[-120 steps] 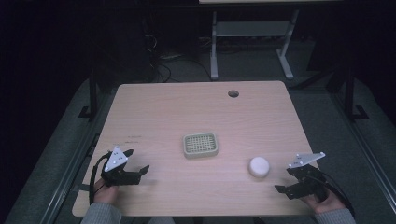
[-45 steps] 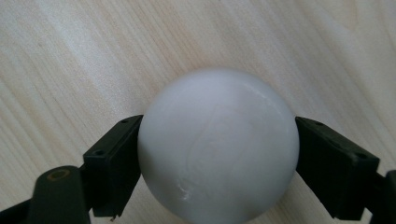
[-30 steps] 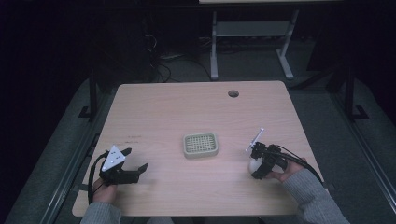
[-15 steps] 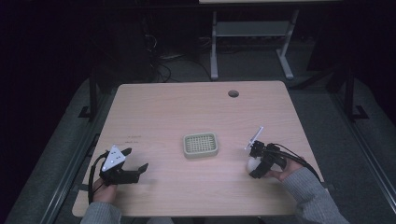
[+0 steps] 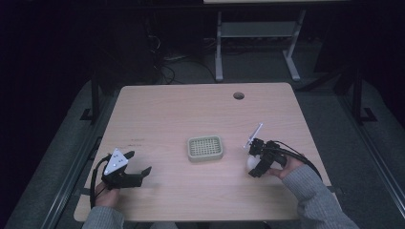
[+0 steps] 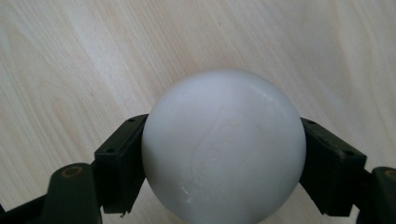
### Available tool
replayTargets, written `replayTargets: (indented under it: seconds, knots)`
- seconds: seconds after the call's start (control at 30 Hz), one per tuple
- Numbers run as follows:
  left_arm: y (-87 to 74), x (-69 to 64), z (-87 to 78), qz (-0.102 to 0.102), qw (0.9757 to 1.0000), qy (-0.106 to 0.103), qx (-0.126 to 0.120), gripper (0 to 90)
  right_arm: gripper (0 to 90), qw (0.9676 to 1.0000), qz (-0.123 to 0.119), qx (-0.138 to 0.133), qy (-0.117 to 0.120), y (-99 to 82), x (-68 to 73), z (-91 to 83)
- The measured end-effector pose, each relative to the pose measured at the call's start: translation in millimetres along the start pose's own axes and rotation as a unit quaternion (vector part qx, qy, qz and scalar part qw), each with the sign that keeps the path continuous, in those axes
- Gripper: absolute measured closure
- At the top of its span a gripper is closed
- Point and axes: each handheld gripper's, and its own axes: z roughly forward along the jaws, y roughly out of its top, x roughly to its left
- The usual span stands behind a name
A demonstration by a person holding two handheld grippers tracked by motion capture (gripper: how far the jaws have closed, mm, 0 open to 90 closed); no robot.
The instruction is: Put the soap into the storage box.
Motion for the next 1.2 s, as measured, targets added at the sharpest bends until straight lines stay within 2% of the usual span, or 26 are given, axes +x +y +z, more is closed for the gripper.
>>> replayTargets:
  seconds: [0.7,1.2]
  knots:
    - [0.2,0.6,0.1,-0.003,1.0,0.0,-0.002,12.8,23.5,0.9996,-0.026,-0.008,0.007,34.0,0.5,-10.1]
    - [0.4,1.4,-0.3,-0.001,1.0,0.001,-0.003,12.8,23.5,0.9993,-0.034,-0.007,0.011,49.6,0.9,-10.7]
